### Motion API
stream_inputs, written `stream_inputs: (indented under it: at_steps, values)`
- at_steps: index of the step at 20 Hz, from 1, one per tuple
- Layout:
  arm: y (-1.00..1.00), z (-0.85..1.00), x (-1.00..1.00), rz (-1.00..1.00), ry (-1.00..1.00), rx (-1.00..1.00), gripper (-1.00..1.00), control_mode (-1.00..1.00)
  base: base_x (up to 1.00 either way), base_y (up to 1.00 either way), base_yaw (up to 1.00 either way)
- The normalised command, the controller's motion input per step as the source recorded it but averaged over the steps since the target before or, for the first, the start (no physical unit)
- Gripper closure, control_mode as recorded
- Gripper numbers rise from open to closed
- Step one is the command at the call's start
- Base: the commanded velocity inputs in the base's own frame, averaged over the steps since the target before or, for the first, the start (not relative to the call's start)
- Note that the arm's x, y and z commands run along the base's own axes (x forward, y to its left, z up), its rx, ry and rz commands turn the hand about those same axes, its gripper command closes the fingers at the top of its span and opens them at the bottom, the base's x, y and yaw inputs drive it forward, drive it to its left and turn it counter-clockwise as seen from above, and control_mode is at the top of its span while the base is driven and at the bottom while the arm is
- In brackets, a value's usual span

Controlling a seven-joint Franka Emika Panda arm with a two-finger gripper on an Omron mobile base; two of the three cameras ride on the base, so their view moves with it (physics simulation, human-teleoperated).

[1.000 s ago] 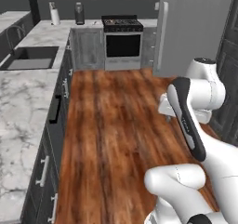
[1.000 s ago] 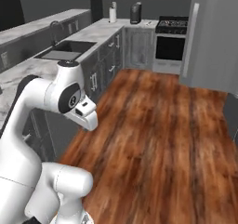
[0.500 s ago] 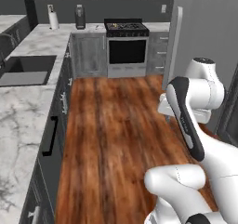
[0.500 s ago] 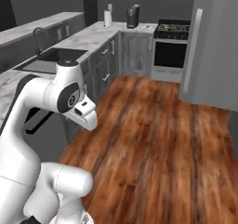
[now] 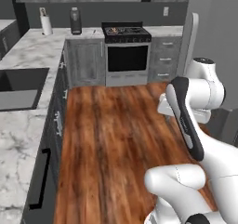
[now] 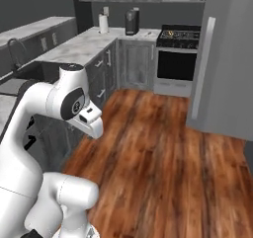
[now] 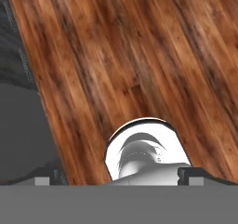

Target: Place the cold items (mango and lime) from the fridge in one tupperware on the dining counter. Place the warm items (hot dog and kebab skewer) in the stove area in another tupperware.

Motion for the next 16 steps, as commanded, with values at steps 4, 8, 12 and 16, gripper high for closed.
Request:
stream_inputs:
  at_steps: [4,8,12,16]
  values:
    - [0.0,0.0,0.0,0.0,0.0,0.0,-1.0,1.0,1.0,0.46,-0.18]
    - [0.0,0.0,0.0,0.0,0.0,0.0,-1.0,1.0,1.0,0.33,-0.14]
    - [0.0,0.0,0.0,0.0,0.0,0.0,-1.0,1.0,1.0,0.14,-0.08]
    - [0.0,0.0,0.0,0.0,0.0,0.0,-1.0,1.0,1.0,0.23,-0.11]
